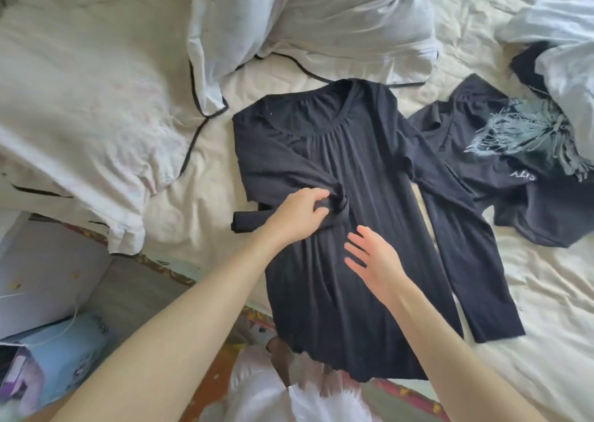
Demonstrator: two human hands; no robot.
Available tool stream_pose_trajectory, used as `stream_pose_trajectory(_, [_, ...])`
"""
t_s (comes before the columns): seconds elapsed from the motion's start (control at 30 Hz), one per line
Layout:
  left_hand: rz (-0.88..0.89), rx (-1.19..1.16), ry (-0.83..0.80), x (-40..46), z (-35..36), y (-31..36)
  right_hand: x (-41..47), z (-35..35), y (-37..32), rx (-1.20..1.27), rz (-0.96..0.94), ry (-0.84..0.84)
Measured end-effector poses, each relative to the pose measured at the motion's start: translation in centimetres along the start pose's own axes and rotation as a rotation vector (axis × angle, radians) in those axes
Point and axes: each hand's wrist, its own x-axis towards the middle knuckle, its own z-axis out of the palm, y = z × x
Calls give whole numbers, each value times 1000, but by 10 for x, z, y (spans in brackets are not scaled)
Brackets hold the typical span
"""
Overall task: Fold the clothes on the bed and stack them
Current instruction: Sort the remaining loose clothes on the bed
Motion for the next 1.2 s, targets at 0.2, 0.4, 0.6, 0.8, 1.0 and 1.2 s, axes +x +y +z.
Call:
stream_pose_trajectory(0.2, [-250, 421, 196, 0, 13, -77, 42, -52, 21, -1264, -524, 213])
stream_pose_trajectory(0.4, [-221, 742, 332, -2, 30, -96, 70, -96, 37, -1865, -606, 158])
stream_pose_trajectory(0.6, [-301, 721, 296, 4, 31, -80, 85, -103, 33, -1871, -482, 14])
stream_pose_trajectory(0.8, [-290, 191, 289, -4, 54, -6, 77, -106, 1, -1210, -363, -62])
stream_pose_trajectory(1.0, [-126, -257, -194, 23, 120, 73, 69, -153, -37, -229, 100, -30])
stream_pose_trajectory(1.2, [-70, 60, 14, 20, 133, 41, 78, -173, -29, -279, 122, 53])
